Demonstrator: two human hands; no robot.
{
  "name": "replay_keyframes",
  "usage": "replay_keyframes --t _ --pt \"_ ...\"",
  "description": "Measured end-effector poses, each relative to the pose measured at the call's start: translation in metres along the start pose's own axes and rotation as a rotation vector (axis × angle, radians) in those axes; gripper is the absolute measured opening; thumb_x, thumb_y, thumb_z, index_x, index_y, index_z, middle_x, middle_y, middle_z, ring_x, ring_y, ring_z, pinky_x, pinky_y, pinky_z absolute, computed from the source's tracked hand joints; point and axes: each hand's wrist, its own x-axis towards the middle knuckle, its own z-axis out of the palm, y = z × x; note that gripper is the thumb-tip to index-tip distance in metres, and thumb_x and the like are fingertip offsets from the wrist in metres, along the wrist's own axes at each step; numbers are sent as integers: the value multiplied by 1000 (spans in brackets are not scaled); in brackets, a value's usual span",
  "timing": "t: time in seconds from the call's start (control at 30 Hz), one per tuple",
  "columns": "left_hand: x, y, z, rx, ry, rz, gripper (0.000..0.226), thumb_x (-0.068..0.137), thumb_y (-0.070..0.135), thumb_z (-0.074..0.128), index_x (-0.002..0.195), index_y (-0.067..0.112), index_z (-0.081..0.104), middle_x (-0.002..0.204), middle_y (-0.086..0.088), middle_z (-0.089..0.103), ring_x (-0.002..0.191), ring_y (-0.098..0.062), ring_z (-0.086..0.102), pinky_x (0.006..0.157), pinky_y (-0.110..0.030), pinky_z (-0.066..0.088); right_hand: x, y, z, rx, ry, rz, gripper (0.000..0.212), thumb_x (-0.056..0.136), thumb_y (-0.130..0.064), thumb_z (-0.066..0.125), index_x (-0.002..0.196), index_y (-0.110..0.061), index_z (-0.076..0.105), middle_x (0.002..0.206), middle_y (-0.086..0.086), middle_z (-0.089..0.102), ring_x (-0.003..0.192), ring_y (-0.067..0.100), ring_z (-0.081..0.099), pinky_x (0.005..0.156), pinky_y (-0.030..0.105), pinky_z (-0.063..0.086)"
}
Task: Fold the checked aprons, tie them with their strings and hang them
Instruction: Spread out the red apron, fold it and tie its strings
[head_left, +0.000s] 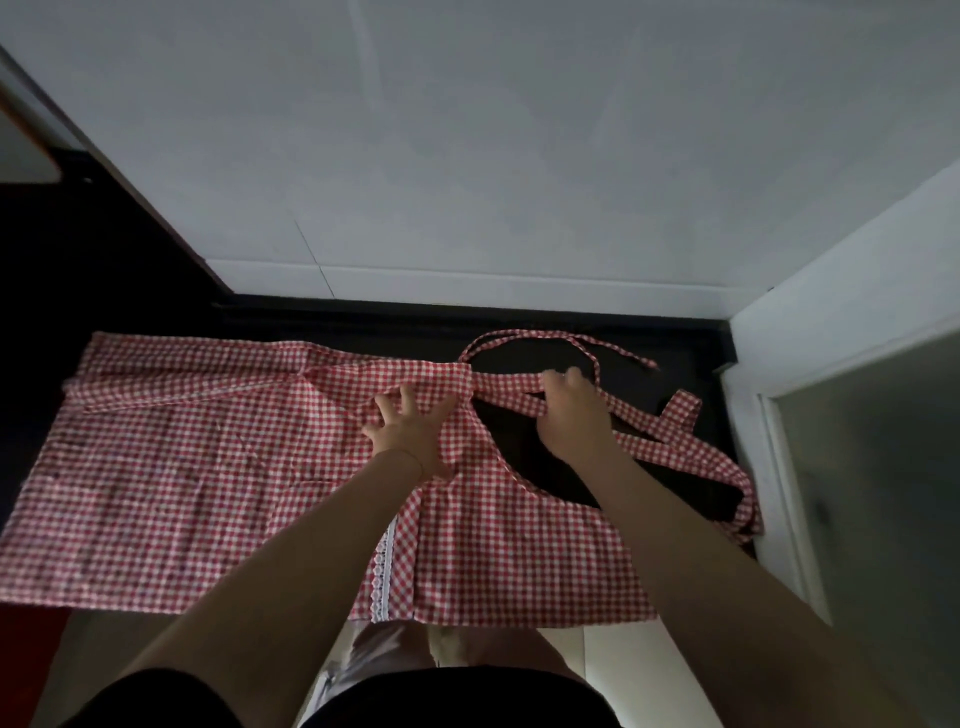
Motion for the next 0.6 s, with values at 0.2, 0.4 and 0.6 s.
replay_keyframes --t 0.2,0.4,0.6 --pt "3 24 7 -83 117 27 105 74 73 63 152 46 -2 163 -11 -7 148 -45 -3 112 -66 21 -21 -21 25 -66 -87 -395 57 94 -55 52 145 -31 42 149 5 41 132 27 43 104 48 42" --pt "-3 8 21 -246 312 13 62 88 34 59 144 26 34 152 -7 26 139 -27 28 110 -48 37 -14 -23 20 -206 -33 -185 41 99 -36 43 129 -13 60 154 15 35 143 34 29 111 56 25" --pt "-7 -76 22 -263 387 -190 48 88 29 55 134 20 44 136 -7 39 126 -27 38 102 -46 39 -6 -92 11 -259 -36 -174 35 95 -19 42 127 -13 55 145 11 41 136 29 33 112 48 27"
